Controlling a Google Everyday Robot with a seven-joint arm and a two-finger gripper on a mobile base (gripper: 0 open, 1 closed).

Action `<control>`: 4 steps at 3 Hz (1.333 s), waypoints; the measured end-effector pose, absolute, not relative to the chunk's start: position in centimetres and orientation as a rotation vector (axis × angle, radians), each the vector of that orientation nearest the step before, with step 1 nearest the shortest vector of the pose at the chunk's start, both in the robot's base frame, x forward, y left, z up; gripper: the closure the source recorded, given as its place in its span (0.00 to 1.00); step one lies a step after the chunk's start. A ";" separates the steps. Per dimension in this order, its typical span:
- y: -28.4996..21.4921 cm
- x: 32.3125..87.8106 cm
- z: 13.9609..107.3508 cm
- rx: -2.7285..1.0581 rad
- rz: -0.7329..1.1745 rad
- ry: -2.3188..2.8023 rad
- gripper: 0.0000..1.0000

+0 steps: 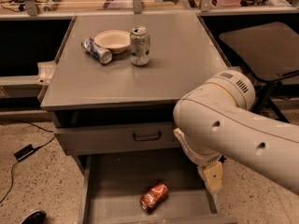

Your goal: Pick coke can from middle drawer and place on counter

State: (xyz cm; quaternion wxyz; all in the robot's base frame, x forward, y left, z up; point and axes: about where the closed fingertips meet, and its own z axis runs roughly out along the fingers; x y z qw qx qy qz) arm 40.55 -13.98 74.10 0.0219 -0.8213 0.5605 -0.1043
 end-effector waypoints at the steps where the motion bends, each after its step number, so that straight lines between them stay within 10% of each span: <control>1: -13.4 41.0 70.1 -2.664 -0.240 1.579 0.00; 4: -12.6 41.8 65.5 -2.711 -0.136 1.315 0.00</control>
Offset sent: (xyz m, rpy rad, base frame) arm 0.0037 0.0329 -0.1377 0.0730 0.0729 0.5610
